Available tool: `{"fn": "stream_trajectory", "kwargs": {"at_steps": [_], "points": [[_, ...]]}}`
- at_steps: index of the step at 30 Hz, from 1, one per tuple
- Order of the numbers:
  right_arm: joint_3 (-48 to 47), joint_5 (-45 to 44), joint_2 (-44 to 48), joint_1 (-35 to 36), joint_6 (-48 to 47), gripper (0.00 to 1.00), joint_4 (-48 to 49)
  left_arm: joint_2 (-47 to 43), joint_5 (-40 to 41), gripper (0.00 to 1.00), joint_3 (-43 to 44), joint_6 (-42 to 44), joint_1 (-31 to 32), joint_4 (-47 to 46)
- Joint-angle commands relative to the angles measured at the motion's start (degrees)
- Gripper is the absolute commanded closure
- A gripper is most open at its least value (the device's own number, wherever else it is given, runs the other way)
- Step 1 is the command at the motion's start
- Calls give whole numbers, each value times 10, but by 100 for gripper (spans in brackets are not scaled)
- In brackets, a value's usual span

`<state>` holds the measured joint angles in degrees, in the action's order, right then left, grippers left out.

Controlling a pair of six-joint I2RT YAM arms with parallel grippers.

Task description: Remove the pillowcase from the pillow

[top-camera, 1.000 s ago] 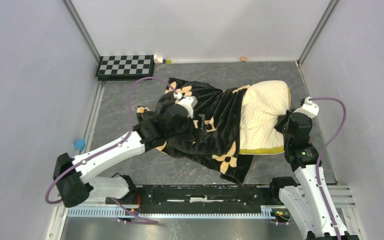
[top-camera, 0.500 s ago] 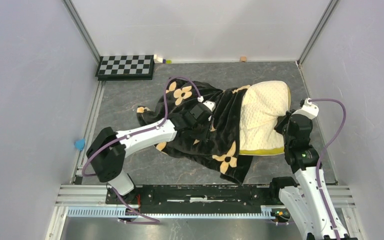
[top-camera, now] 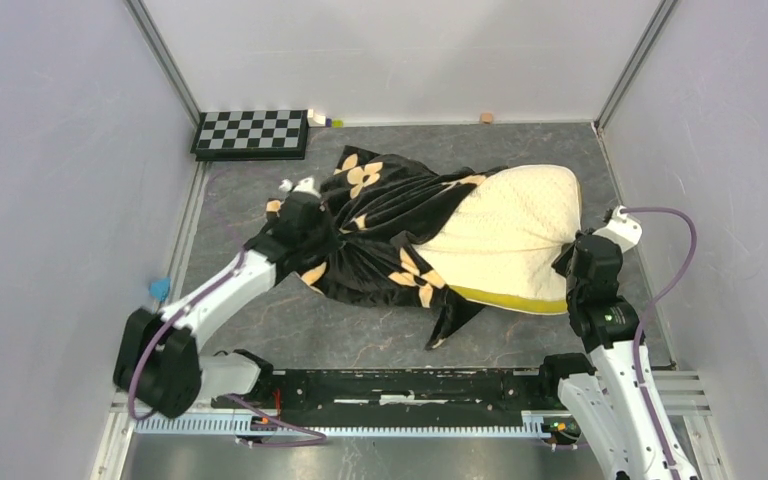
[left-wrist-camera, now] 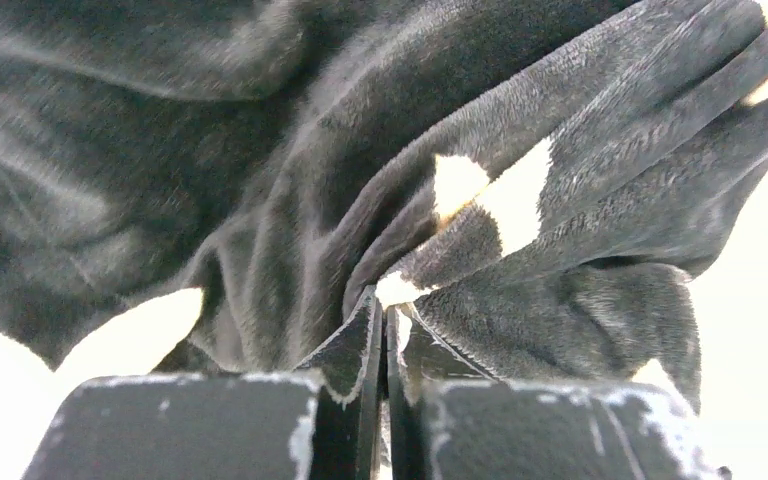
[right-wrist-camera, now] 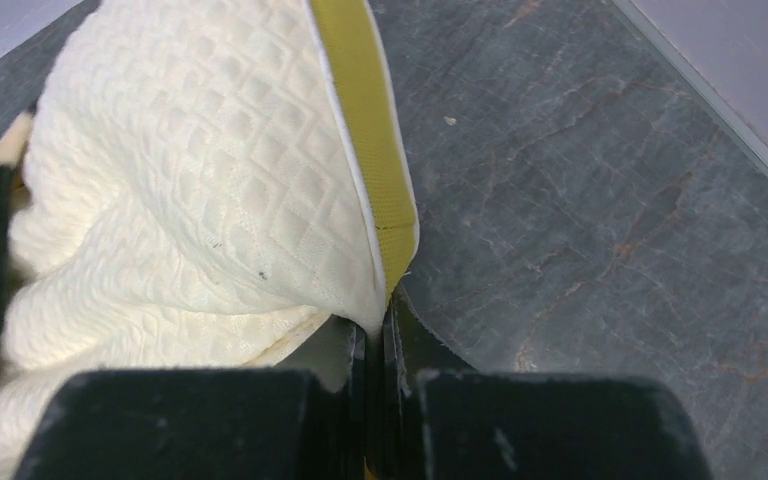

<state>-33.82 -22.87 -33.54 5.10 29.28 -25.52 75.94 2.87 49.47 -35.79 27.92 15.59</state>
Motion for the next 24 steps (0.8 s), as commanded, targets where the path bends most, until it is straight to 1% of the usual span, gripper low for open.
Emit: {"fn": "stream_trajectory", "kwargs": {"at_steps": [1, 4, 7, 10, 14, 19, 21, 24], "points": [[-12, -166, 26, -6, 44, 100, 4, -93, 62, 98, -90, -111, -43, -82], [-7, -206, 40, -6, 55, 100, -1, -124, 81, 98, -105, -134, -90, -54], [-3, -221, 48, -7, 56, 100, -4, -151, 50, 98, -126, -159, -158, -53], [-5, -240, 47, -6, 77, 100, -26, -175, 32, 98, -141, -187, -198, -60], [-10, -271, 50, -6, 100, 100, -48, -198, 42, 98, -138, -194, -213, -50], [-11, -310, 69, -6, 128, 100, -67, -249, 96, 98, -145, -200, -213, -19], [-3, -303, 79, -7, 124, 100, -54, -265, 116, 98, -146, -199, -213, -10], [6, -274, 77, -7, 105, 100, -34, -261, 118, 98, -140, -196, -213, -6]]}}
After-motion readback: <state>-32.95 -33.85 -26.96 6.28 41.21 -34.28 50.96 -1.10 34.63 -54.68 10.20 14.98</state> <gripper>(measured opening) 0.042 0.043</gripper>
